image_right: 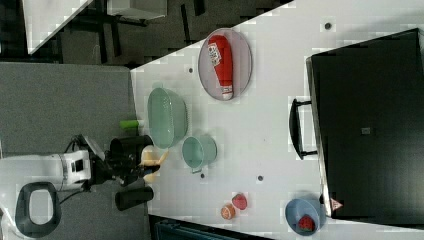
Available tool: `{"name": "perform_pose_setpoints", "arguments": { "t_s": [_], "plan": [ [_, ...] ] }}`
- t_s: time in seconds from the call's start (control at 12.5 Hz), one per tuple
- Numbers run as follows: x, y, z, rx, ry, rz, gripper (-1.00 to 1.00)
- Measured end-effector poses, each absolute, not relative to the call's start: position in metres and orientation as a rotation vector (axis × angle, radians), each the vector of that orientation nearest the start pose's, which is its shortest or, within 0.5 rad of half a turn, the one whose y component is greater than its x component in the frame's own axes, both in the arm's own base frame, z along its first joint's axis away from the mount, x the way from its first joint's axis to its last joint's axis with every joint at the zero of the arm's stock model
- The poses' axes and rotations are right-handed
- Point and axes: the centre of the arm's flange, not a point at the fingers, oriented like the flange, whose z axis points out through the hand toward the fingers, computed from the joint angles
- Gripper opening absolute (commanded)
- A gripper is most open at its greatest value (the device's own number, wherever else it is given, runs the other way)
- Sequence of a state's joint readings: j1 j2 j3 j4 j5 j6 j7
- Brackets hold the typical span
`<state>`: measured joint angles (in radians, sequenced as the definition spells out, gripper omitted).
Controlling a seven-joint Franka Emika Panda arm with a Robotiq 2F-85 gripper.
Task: Pick Banana and place it in mug.
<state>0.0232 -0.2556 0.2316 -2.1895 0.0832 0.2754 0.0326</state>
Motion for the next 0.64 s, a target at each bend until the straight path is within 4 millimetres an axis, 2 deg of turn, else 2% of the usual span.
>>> {"name": "perform_pose_setpoints", "arguments": {
  "t_s": [0.08,0.24,0.4,0.56,0.64],
  "plan": [
    [0.441,0.166,0.47,-3.006,0.968,0.159,-0.34],
    [0.427,0.23,0.446,-3.003,0.943,0.045,-0.34],
    [0.413,0.276,0.409,-2.95,0.95,0.001,-0.34],
    [0.412,0.287,0.367,-2.898,1.027,0.029,-0.34],
    [0.414,0.28,0.342,-2.891,1.08,0.074,-0.34]
  ]
}}
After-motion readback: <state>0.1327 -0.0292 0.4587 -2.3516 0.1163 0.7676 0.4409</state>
